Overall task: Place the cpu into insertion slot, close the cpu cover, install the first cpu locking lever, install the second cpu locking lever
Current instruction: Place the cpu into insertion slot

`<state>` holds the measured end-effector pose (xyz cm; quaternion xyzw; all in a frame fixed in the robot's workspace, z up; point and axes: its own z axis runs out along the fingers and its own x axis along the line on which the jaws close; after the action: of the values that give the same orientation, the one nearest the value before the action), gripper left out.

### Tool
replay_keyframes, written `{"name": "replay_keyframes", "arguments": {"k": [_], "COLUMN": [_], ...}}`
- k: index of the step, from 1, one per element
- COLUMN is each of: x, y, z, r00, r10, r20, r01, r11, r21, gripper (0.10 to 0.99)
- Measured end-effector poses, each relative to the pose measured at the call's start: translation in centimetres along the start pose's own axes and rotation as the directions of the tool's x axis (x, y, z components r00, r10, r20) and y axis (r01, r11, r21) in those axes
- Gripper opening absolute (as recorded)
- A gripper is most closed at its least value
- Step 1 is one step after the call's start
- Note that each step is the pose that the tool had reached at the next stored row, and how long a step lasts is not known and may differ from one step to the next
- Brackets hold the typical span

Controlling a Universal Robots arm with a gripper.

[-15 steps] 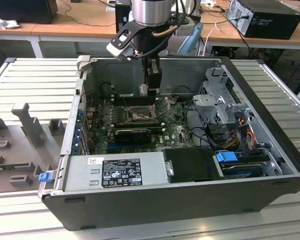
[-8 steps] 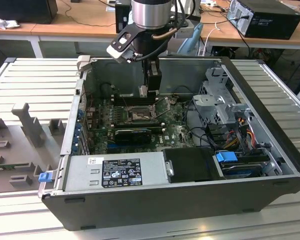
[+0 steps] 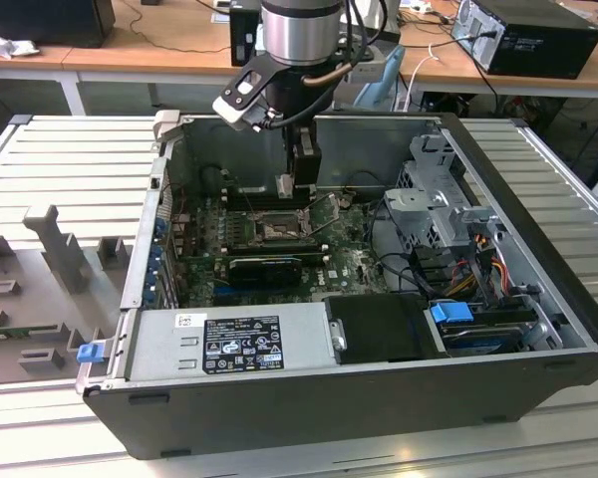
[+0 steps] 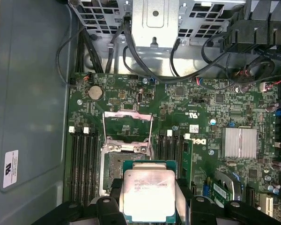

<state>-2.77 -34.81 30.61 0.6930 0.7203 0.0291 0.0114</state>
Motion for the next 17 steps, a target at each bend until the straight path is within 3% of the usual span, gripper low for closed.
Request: {"name": "replay_keyframes", "arguments": {"k": [17], "x": [-0.02], "y": [-0.06], "z": [1.03], "r00": [1.0], "r10": [0.0], "r20": [-0.0002], "r01": [0.0], "r11": [1.0], "r21": [0.007], "gripper": [0.529]}}
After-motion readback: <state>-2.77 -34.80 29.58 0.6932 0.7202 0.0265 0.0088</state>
